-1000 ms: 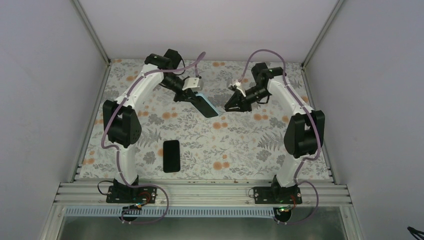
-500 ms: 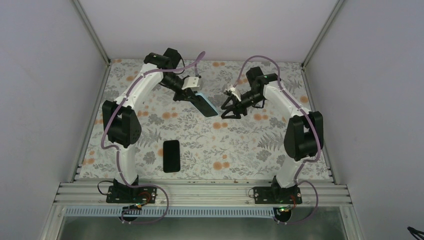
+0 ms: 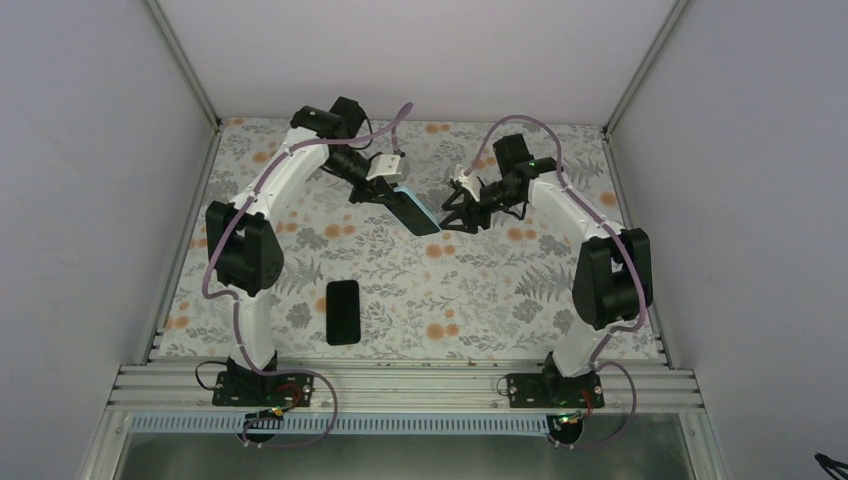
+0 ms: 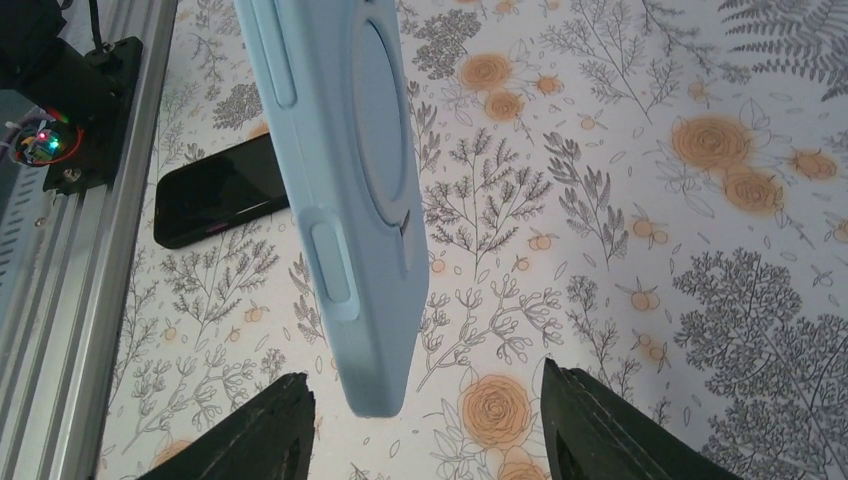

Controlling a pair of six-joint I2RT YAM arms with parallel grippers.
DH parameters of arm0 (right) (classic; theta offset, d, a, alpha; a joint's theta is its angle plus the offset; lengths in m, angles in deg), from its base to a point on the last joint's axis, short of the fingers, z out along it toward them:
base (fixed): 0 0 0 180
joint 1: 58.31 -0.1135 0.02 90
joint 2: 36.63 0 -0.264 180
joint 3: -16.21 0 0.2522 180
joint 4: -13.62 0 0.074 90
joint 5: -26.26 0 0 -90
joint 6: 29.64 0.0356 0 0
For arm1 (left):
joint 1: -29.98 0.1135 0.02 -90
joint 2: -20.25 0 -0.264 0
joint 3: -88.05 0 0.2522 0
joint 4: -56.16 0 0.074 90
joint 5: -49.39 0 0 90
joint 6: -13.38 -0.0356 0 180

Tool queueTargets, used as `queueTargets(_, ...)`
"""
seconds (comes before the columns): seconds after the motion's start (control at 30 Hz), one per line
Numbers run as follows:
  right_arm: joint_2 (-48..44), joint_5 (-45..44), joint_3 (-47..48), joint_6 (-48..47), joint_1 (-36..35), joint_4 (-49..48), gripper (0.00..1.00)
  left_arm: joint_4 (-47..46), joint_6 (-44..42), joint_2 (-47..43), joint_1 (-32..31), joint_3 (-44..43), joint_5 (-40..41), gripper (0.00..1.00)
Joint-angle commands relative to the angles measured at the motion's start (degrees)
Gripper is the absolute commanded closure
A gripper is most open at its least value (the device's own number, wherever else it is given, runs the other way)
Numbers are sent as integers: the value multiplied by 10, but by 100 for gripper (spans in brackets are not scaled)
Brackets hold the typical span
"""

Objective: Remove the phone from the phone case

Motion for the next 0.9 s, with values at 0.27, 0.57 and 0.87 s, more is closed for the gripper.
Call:
queueTargets(0.27,13,23,1,-19,-14,11,46,3,-4,-27,-3,-8,-40,98)
queueTargets(0.57,22,29,-1,-17,-23,11,55,3,-4,-27,-4,-9,-42,98)
queueTargets(0.87,44,40,24,-24,-24,37,82,3,-9,-35,-4,3,-37,98)
